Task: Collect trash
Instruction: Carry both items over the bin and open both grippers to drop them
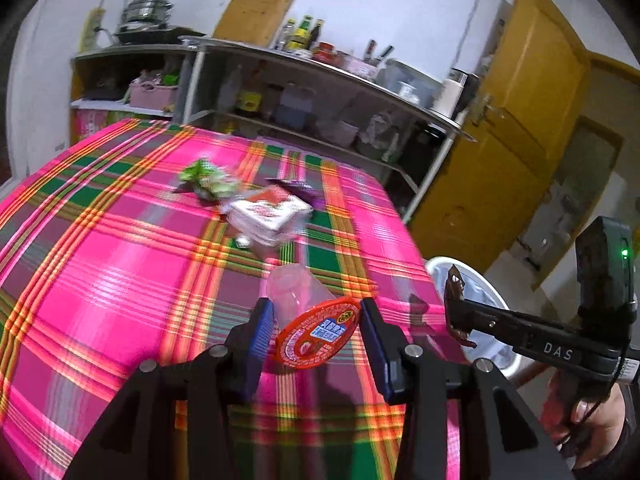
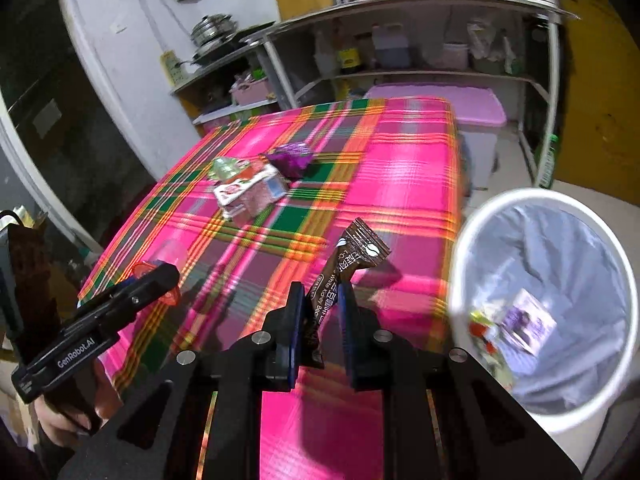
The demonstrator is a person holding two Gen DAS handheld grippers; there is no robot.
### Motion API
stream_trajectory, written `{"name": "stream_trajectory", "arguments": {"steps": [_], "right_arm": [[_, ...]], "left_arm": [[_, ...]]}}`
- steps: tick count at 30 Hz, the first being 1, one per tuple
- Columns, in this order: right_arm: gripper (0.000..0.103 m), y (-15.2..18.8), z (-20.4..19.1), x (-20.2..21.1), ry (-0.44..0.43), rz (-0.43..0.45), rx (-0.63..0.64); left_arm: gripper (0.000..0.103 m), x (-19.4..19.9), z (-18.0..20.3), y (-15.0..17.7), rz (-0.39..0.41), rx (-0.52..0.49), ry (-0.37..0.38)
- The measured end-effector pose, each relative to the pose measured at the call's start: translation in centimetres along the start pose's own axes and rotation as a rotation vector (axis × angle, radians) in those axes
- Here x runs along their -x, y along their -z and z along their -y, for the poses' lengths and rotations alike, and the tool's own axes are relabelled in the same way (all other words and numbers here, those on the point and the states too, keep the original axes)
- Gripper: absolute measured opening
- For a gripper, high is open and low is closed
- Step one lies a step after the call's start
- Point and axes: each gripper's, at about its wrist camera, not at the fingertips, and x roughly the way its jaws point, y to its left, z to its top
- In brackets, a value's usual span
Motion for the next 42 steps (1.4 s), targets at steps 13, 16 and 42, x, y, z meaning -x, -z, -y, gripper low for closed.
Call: {"name": "stream_trajectory", "arguments": {"steps": [13,16,42], "right_arm": [[0.018,2.5,8.7,5.5,0.062,0.071,-0.155],[0.018,3.0,10.9,6.1,0.075,0.073,-0.186],[0.032,4.5,19.9,4.3,0.189,0.004,-0.297]], "left_arm": [[0.044,-3.2,10.2,-0.2,-0.062,-0.159,0.13],[0.044,-4.8,12.5,-0.3,-0.085,-0.188,0.164],[0.045,-16.1,19.5,0.7,-0.264,-0.27,0.2]]}}
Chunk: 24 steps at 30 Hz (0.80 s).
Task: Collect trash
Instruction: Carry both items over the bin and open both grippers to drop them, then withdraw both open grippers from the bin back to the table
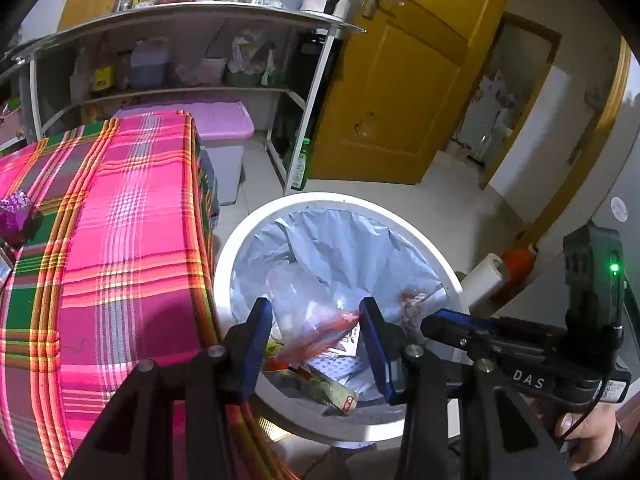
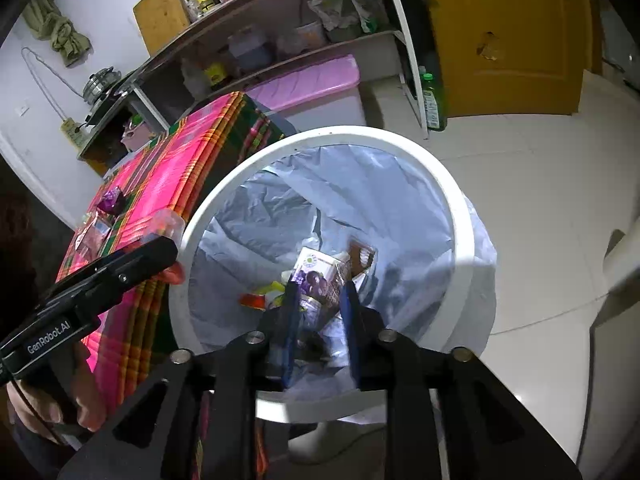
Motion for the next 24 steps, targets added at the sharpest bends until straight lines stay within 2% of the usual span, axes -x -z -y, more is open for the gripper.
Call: {"name": "stream_trajectory", "arguments": {"steps": [1,2,13,24], "right_arm": [[0.039,0.0,0.1,0.0,0.001,0.001,-0.002],[0.039,0.0,0.1,0.0,0.002,0.002,-0.003],[0.039,0.0,-0.8,1.7,-0.021,0.04,0.015],[0.039,0.7,-4.7,5.7,-0.046,0.142,0.102]], "left_arm": [[0.045,-0.1,0.0,0.0,-0.001,0.002,-0.001],[0.046,-0.1,0.0,0.0,-0.001,0.004,-0.002],[0.047,1.8,0.1,0.1,0.041,0.014,-0.012],[0.047,7.6,-0.4,1.6,0.12,0.022,-0.05]]}}
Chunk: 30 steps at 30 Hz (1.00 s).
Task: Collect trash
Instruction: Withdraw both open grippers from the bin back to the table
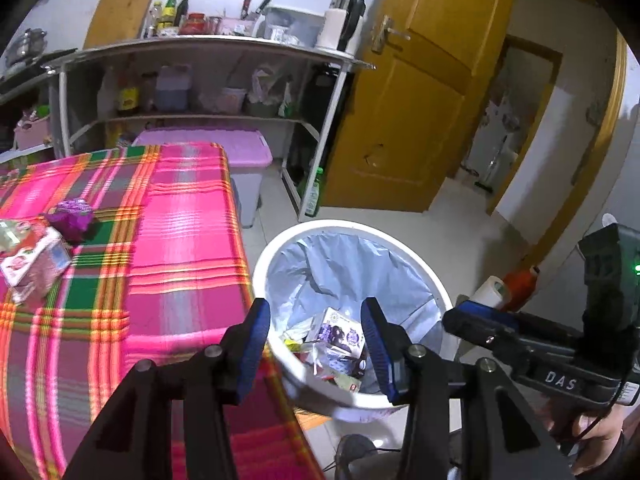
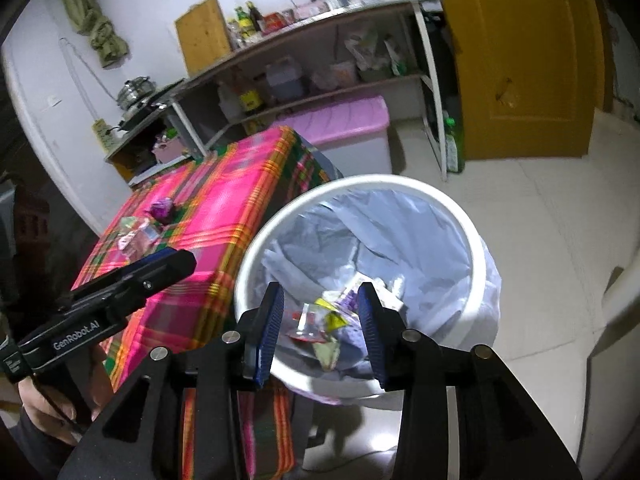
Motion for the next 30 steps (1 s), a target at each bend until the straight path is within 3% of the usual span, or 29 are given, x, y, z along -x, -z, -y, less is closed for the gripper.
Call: {"name": "stream_trajectory", "arguments": {"steps": [8,14,22,25,30], "right_arm": [[0.039,0.6,-4.4,2.6,-0.038,0.07,0.09],[0.039,1.3,-8.0,3.1,-0.036,0.071,0.182],[0.04,1.5,-10.8,2.9,-0.099,0.061,0.243],[0.051,1.2,-11.6,2.5,-0.121,0.051,0.258],[0.052,0.2,-13.5,2.3,-0.153,0.046,0.301]], "left_arm": [[0.047,4.7,-1.2,1.3,0.062,0.011,-0.041],[0.047,8.4,-3.1,2.6,0.108,0.041,-0.081],[0.047,12.0,-5.5,3.9,0.141,0.067,-0.132],[0.047,13.0,-6.8,4.0,0.148,0.085,-0.152],[0.047,14.7,-8.9,3.9,0.169,0.101,-0.192]]}}
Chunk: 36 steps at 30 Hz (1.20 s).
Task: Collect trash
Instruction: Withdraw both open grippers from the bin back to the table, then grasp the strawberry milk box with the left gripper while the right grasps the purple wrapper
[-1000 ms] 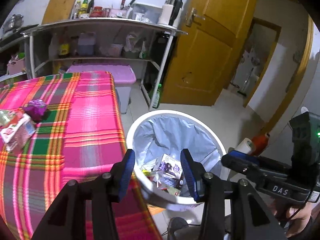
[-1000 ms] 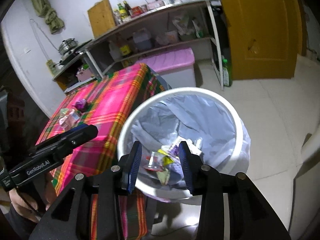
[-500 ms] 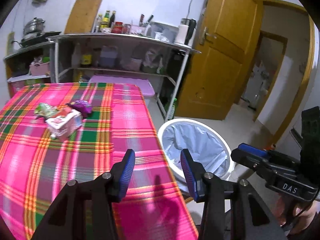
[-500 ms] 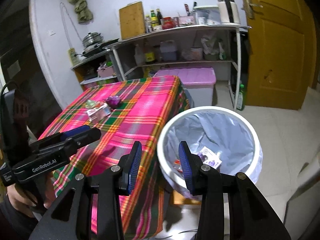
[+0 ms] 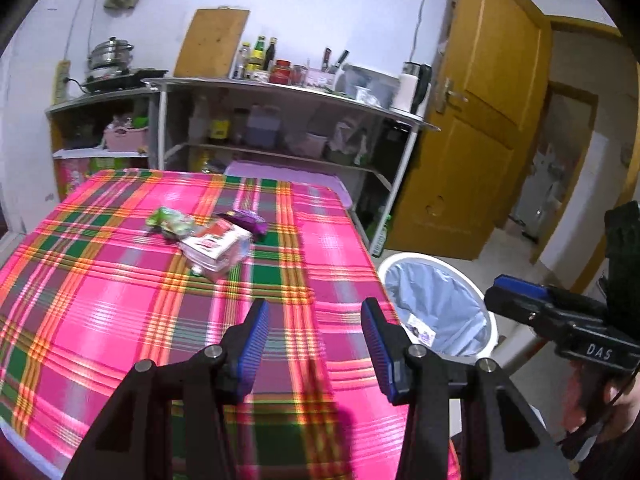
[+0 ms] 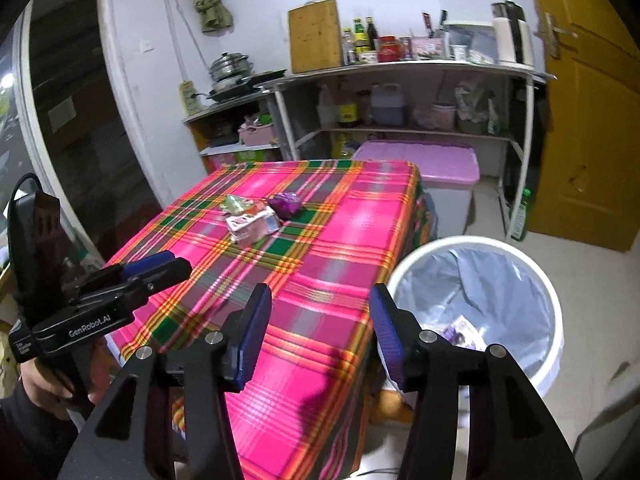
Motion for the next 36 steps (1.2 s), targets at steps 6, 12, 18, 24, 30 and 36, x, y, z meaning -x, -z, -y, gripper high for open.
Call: {"name": "stream_trajectory", "arguments": {"steps": [6,12,18,24,30,36], "right_arm": [[0.052,-1.7,-2.1,-1.1,-0.039,0.015,0.076],[0.066,-2.4,-3.2,-3.7,-0.094,0.022,0.133],[0.066,-3.2,-3.5,-6.9,-0.087,-0.028,0.141],[0.066,-4.2,-2.4,-9.8,-0.065,-0.06,0.113],[0.066,-5.0,-1.8,-12.3,-0.057,-0.094,0.105],[0.066,-5.1,-1.7,-14.4,-0.06,-0.114,0.109]], "left_arm": [[0.047,0.8,-2.4,-0.8,0.028,0.02,-0.043],[0.049,-0.1,-4.6,-1.3,0.024,0.042,-0.078],[0.051,-2.4,-6.8,-2.1,0.006,0.045,-0.105],[0.057,-5.6,-9.2,-3.0,-0.015,0.055,-0.097],[0.059,-9.4,-11.3,-4.1,-0.042,0.044,-0.078],[0.059,-13.4,-11.9,-5.2,-0.086,-0.005,-0.056]]}}
